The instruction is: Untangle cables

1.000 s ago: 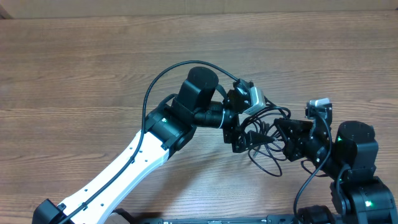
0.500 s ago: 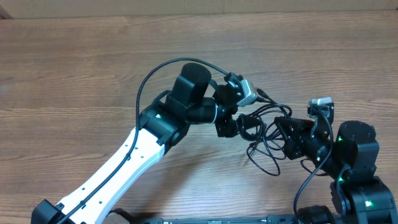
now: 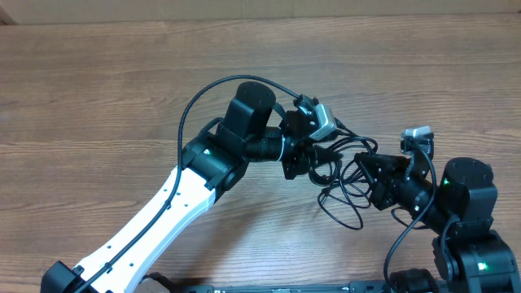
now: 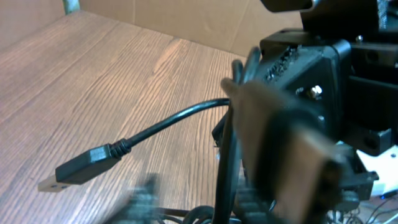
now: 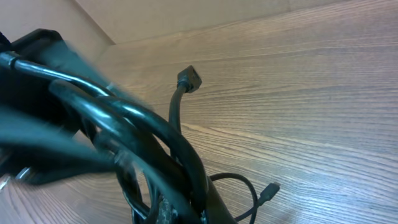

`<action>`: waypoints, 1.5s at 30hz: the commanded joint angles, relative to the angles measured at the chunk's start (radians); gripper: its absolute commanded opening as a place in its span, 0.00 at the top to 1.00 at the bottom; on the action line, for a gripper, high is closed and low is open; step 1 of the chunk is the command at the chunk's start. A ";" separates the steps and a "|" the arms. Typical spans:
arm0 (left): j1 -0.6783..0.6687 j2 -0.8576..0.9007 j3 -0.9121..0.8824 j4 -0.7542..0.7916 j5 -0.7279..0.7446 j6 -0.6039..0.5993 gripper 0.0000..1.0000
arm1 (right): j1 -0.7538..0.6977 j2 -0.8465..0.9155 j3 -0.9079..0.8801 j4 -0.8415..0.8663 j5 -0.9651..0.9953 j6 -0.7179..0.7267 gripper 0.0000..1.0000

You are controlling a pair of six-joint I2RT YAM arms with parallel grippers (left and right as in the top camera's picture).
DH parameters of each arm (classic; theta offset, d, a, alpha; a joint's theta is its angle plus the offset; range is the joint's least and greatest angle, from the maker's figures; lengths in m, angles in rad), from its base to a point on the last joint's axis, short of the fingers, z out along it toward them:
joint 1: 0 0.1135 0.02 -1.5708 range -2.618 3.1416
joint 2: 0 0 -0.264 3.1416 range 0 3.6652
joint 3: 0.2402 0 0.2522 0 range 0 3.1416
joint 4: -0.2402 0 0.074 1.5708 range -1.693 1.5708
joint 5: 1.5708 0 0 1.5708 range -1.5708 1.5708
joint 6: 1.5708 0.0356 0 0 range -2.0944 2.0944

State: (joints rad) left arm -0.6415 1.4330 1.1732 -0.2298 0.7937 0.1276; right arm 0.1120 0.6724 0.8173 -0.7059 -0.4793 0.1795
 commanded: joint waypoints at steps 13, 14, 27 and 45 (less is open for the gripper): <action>0.002 -0.021 0.015 0.025 0.013 -0.006 0.96 | -0.003 -0.009 0.021 0.016 -0.038 0.002 0.89; 0.002 -0.021 0.015 0.025 0.003 -0.018 0.96 | -0.003 -0.009 0.021 0.016 -0.038 0.002 0.75; 0.035 -0.021 0.015 0.029 -0.050 -0.169 0.96 | -0.003 -0.009 0.021 0.016 -0.002 0.003 0.14; 0.037 -0.022 0.015 0.032 0.080 -0.172 0.96 | -0.003 -0.009 0.021 -0.026 0.135 0.003 0.80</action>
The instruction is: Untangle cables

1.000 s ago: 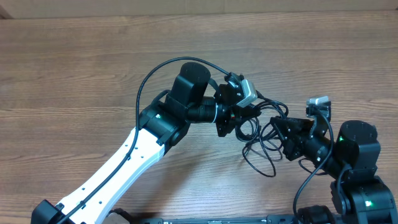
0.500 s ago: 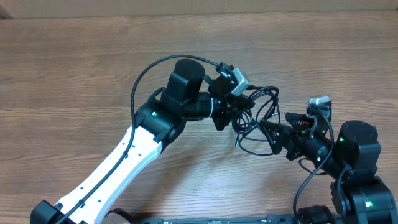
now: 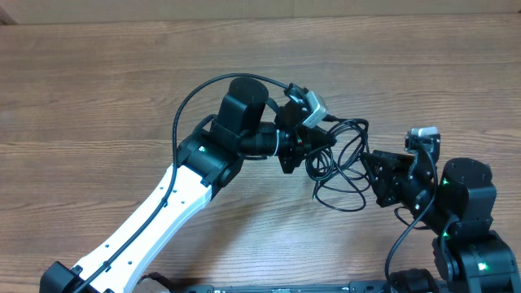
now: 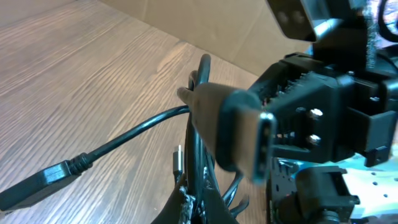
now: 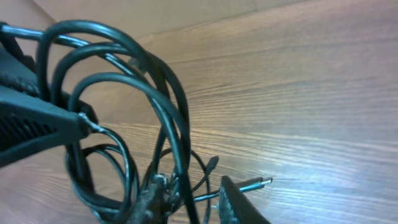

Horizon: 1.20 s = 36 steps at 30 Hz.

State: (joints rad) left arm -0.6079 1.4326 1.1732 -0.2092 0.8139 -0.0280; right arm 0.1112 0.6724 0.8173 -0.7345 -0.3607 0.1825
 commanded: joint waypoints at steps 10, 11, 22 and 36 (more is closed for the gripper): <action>0.003 -0.021 0.015 0.014 0.058 -0.017 0.96 | -0.002 -0.009 0.021 0.002 0.016 0.000 0.96; 0.004 -0.021 0.015 0.020 0.057 -0.018 0.96 | -0.002 -0.009 0.021 -0.001 0.016 0.000 0.96; 0.007 -0.021 0.015 0.087 -0.222 -0.308 0.96 | -0.002 -0.009 0.021 -0.016 0.016 -0.001 0.96; 0.010 -0.021 0.015 0.095 -0.354 -0.457 0.96 | -0.002 -0.009 0.021 -0.014 0.020 0.000 0.96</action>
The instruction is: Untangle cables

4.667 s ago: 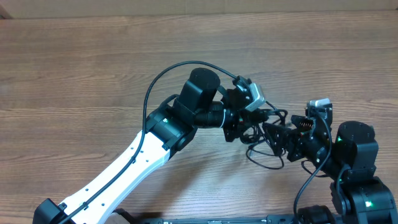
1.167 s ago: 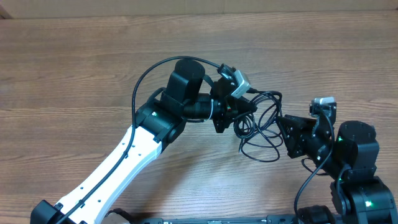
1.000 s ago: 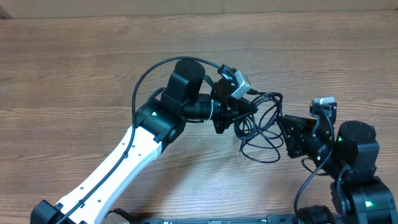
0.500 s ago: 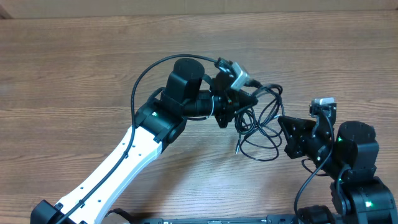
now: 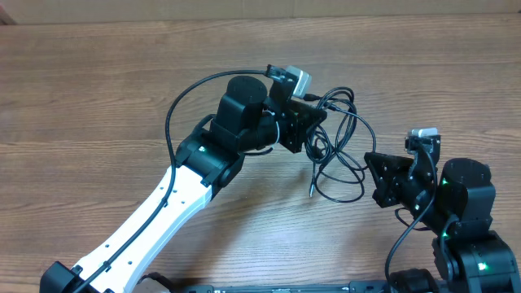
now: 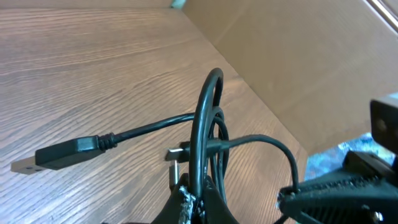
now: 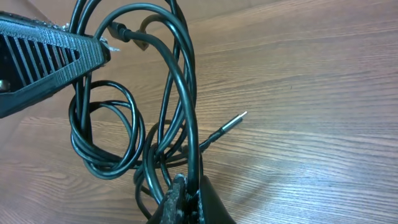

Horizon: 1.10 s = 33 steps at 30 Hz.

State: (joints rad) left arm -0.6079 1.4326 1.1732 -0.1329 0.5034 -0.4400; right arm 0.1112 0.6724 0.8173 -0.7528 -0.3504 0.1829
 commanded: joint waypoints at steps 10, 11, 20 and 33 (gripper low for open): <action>0.049 -0.021 0.015 0.018 -0.066 -0.144 0.96 | -0.002 -0.009 0.021 -0.003 0.010 -0.001 0.96; 0.049 -0.021 0.015 0.018 -0.066 -0.144 0.96 | -0.002 -0.009 0.021 0.003 0.010 -0.001 0.96; 0.048 -0.021 0.015 0.018 0.042 -0.031 0.96 | -0.002 -0.009 0.021 0.005 0.010 0.003 0.20; 0.048 -0.021 0.015 -0.016 0.118 0.131 0.96 | -0.002 -0.009 0.021 0.003 0.010 0.003 0.00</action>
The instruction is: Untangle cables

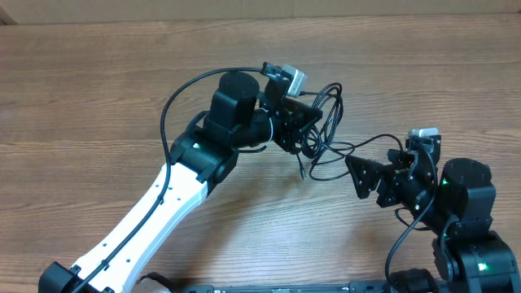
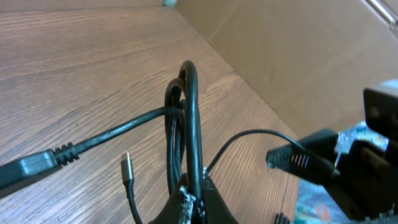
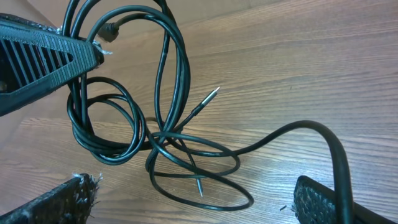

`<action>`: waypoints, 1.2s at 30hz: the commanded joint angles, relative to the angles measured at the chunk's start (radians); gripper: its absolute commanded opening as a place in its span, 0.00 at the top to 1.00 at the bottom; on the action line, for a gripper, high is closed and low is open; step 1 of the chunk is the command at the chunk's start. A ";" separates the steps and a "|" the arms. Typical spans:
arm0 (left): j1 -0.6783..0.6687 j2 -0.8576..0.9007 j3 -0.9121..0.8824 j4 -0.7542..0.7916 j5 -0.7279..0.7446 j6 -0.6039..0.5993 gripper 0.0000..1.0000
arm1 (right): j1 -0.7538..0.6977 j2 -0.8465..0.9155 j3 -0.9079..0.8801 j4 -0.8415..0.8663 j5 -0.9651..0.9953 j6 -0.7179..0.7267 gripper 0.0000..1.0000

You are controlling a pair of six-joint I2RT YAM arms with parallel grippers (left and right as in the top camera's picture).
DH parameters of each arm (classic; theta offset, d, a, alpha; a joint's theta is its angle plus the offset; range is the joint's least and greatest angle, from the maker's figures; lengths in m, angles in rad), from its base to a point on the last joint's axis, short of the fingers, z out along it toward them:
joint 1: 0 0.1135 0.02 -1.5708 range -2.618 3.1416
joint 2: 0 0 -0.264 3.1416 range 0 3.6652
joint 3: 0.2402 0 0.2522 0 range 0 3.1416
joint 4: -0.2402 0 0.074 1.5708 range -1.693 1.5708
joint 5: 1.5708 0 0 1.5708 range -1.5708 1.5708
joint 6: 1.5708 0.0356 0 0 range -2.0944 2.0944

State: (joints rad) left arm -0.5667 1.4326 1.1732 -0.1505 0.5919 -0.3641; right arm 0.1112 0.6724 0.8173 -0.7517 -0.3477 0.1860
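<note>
A tangle of black cables [image 1: 324,122] hangs in loops from my left gripper [image 1: 303,137], which is shut on one strand [image 2: 189,124] above the wooden table [image 1: 98,98]. A USB plug [image 2: 28,164] and a small connector [image 2: 126,168] dangle beside it. In the right wrist view the loops [image 3: 168,118] spread over the table with two thin tips among them. My right gripper [image 1: 359,177] stands wide open just right of the tangle, its fingers [image 3: 318,198] far apart with nothing between them. One cable [image 3: 333,155] runs past its right finger.
The left arm's own cable [image 1: 175,106] arches over the table behind the arm. A cardboard wall [image 2: 292,43] borders the table's far side.
My right gripper was shut on a cable strand and is now wide open, the strand let go. My left gripper has shifted slightly left with the bundle, and the loops have slackened onto the table.
Both grippers first sat close together in the tangle near the table's middle right. Then the left gripper held the bundle farther back and left while the right stayed shut on a strand, stretching the loops apart. Now only the left gripper holds cable.
</note>
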 commanded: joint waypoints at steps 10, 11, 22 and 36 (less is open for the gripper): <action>0.019 -0.021 0.015 -0.148 -0.396 -0.048 0.96 | -0.002 -0.009 0.021 0.004 0.007 0.000 0.00; 0.024 -0.021 0.015 -0.166 -0.427 -0.089 0.96 | -0.002 -0.009 0.021 0.001 0.006 0.000 0.00; 0.030 -0.021 0.015 -0.119 -0.072 0.148 0.96 | -0.002 -0.009 0.021 0.012 0.006 0.000 0.00; 0.029 -0.021 0.015 -0.064 0.353 0.298 0.96 | -0.002 -0.009 0.021 0.009 0.002 0.000 0.27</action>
State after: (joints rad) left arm -0.5362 1.4326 1.1732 -0.2321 0.8417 -0.1017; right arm 0.1112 0.6724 0.8173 -0.7479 -0.3477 0.1825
